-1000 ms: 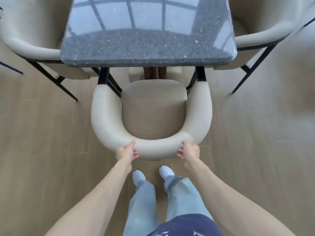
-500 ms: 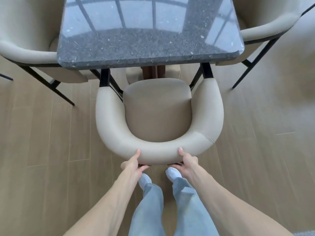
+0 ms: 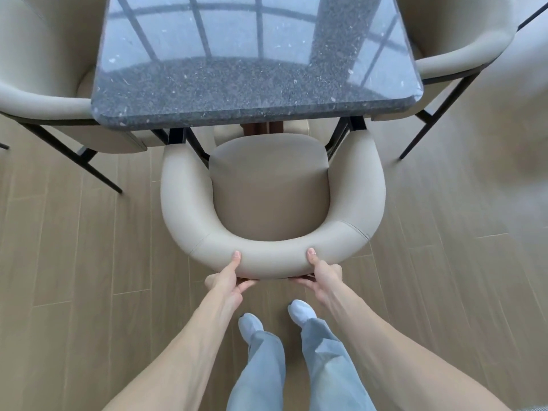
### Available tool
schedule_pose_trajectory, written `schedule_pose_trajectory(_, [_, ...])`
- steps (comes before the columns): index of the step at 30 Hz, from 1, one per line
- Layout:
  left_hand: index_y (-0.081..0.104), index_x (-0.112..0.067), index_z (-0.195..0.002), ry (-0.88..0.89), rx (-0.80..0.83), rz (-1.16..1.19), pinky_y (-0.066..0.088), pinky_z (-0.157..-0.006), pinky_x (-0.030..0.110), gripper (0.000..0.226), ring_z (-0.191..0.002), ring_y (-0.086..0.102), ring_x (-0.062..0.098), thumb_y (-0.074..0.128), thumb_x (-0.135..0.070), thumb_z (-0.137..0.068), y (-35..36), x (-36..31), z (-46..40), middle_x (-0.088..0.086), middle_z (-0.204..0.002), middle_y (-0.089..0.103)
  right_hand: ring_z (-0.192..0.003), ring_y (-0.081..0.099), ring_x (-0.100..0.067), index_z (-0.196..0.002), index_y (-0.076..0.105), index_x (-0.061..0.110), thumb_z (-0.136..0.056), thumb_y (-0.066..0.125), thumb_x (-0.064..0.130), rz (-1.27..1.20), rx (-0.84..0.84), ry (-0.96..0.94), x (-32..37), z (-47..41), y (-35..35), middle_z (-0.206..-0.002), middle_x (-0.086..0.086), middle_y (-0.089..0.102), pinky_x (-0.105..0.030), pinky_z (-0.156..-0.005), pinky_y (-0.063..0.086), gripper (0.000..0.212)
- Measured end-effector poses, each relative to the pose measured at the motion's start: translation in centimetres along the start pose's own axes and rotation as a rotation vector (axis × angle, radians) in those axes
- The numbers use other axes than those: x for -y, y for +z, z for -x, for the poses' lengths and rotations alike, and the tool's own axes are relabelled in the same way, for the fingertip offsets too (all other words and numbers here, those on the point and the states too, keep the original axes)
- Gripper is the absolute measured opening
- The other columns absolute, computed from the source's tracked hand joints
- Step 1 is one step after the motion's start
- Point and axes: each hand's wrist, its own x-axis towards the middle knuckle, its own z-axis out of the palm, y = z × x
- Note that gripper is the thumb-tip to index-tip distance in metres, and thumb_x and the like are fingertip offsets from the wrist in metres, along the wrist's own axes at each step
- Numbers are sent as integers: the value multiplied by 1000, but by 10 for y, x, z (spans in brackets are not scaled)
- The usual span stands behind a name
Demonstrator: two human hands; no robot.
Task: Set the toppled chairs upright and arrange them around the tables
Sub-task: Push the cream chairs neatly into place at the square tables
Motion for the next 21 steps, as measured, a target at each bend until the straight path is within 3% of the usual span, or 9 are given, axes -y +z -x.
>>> schedule_pose_trajectory(5, [46, 5, -134, -6, 32, -19, 57, -78, 64, 66, -120, 58, 43, 82, -12, -81, 4, -7, -1, 20, -136, 55, -120, 54, -47, -130, 43, -6, -91, 73, 15, -26, 42, 44, 14, -3, 3, -141, -23, 46, -66, -78, 56, 54])
schedule_pose_trajectory(9, [45, 4, -136, -45, 65, 18, 52, -88, 67, 56, -121, 56, 45, 73, -9, -89, 4, -9, 1, 24, -137, 53, -130, 48, -45, -140, 38, -2, -94, 68, 11, -17, 85, 114, 23, 7, -1, -147, -24, 42, -63, -93, 51, 56])
schedule_pose_trajectory(14, [41, -1, -142, 71, -83, -89, 50, -100, 53, 48, -126, 51, 38, 53, -5, -96, 7, -43, 21, 17, -145, 45, -142, 33, -41, -147, 36, 9, -98, 51, 6, 77, -54, 104, 72, 44, 11, -160, -17, 25, -58, -108, 43, 52])
schedule_pose_trajectory(16, [56, 0, -118, 261, -160, -94, 57, -79, 39, 26, -104, 56, 32, 53, -4, -93, 12, -76, 40, 15, -120, 56, -142, 36, -40, -138, 46, 9, -95, 48, 6, -2, -36, 32, 102, 71, 30, -158, -16, 28, -56, -109, 42, 43])
schedule_pose_trajectory(18, [59, -5, -85, 458, -131, -49, 52, -58, 28, 8, -81, 53, 27, 54, -3, -90, 19, -112, 73, 11, -86, 56, -132, 50, -37, -114, 55, 6, -94, 51, 8, -20, 88, -104, 129, 105, 55, -144, -21, 44, -49, -104, 49, 21])
schedule_pose_trajectory(21, [63, -11, -83, 644, 82, 22, 54, -66, 31, 12, -74, 59, 20, 56, -7, -92, 28, -151, 129, 7, -83, 61, -104, 64, -30, -100, 60, 5, -94, 54, 9, 5, 308, -328, 158, 152, 92, -111, -15, 61, -42, -93, 56, 9])
